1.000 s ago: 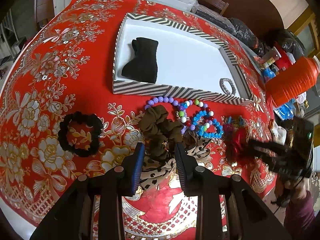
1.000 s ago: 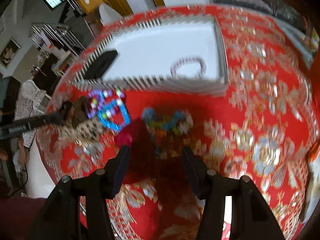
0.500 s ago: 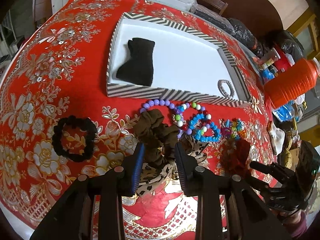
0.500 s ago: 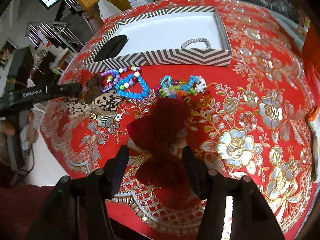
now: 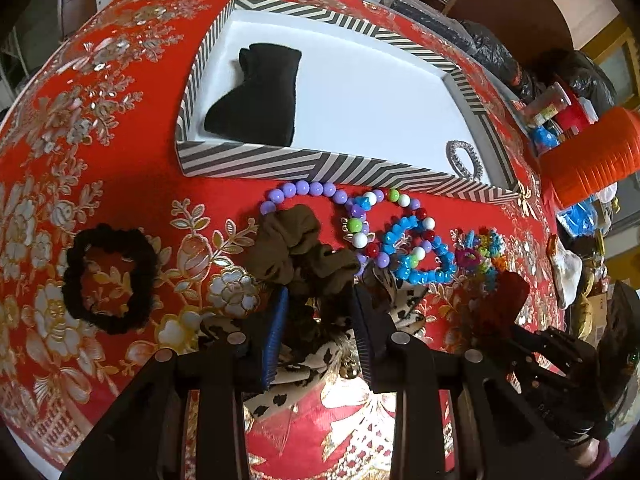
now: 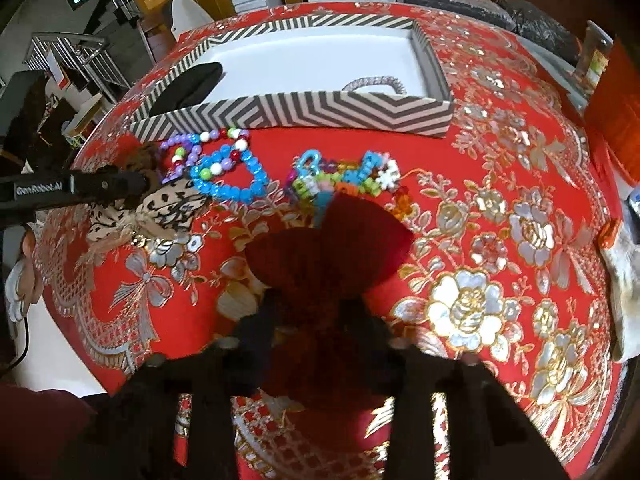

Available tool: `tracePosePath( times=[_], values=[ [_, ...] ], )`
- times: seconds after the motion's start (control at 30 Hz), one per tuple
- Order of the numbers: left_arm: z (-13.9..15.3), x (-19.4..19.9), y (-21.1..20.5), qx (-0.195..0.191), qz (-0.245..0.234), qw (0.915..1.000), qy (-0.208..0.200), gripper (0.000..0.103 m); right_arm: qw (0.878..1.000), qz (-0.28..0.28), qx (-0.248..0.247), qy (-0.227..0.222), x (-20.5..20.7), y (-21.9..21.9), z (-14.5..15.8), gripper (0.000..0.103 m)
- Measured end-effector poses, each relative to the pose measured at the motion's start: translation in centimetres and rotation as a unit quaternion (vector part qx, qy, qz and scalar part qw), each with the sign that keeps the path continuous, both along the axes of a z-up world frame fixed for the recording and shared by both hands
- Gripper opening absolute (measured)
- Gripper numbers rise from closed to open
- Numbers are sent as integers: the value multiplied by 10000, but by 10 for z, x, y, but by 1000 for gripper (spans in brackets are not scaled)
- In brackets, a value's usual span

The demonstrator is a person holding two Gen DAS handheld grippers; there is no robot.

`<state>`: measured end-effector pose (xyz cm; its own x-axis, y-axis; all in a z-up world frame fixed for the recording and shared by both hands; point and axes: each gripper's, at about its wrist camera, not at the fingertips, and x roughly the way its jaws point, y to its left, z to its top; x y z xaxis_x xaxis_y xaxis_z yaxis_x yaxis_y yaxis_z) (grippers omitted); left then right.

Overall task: Organize jewelry
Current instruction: 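Carry the scrunchie and red bow into the tray and open both grippers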

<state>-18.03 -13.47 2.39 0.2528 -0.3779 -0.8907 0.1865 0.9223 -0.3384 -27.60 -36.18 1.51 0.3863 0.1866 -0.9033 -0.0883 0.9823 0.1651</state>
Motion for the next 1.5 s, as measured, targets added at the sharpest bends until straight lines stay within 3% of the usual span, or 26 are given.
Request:
tracePosePath(
  times=[0.03,0.2,0.7,1.0,1.23,1.5],
  values=[
    [-1,0,1,-5,18,10000,-14,22,10000,-2,24,-10,0,-1,0,20],
    [2,-5,4,-41,-90,9998,-184,0,9998,40,169,-110,-4,-5,5,16],
    [60,-19,15,-311,-140,9970,-693,0,9965,127,596,-572,-10,-16,52,16],
    [94,-4,3,-387,-168,9929,-1110,0,9943,110,630,-849,1,-21,78,16],
    [110,24,-13,-339,-256,9902,-1334,0,9932,46,577,-1013,29,-25,91,16],
    [99,68,-35,-205,-389,9915,-1222,0,9926,-185,592,-1041,84,-35,96,16]
  ],
)
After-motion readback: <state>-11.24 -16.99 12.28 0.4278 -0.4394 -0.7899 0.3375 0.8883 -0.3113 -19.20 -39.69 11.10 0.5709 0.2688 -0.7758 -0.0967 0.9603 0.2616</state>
